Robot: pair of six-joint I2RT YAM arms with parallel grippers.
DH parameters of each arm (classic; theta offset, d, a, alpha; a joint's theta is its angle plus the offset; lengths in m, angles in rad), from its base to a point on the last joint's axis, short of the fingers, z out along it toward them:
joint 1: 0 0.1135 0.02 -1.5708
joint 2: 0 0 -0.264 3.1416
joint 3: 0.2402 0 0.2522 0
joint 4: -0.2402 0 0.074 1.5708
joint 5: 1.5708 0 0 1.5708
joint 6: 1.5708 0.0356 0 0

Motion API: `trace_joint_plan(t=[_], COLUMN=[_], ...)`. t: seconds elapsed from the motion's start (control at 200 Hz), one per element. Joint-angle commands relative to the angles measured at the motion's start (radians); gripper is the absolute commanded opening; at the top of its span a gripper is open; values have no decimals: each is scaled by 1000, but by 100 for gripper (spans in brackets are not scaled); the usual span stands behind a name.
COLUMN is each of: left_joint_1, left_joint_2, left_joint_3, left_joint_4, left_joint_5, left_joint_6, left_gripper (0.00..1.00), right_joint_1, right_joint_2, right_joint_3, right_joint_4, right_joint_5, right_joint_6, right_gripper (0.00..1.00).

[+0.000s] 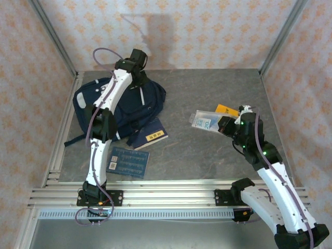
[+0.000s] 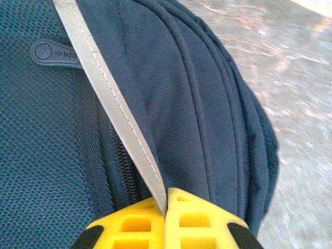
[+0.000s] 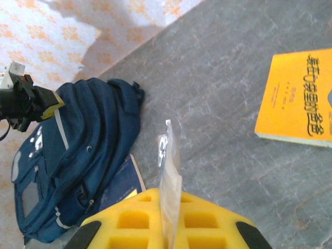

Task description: Pack the student bag

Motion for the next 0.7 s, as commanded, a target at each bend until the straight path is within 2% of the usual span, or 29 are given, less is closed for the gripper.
trace_joint_plan(t=[0.0,0.115,0.33,0.57,0.695], left_joint_1=[-53,-55,-54,-54,-52], left_joint_2=[-214,-328,-464,-436,-430], left_joint_3=[-15,-69,-167,-135,-112], left_joint_4=[52,72,142,270,282], left_joint_5=[138,227,360,561,571], left_joint_6=[124,195,222,170,165], left_gripper=[0,0,0,0,0], right_joint_1=[-4,-3,-3,-2,9], right_joint_2=[11,29,71,204,314], right_joint_3=[80,134,148,29,-4], right_joint_4=[17,33,182,553,754], right_joint_5=[44,36,-140,-331,-359], right_joint_6=[-49,-60,-5,217,354], right_gripper=[0,0,0,0,0])
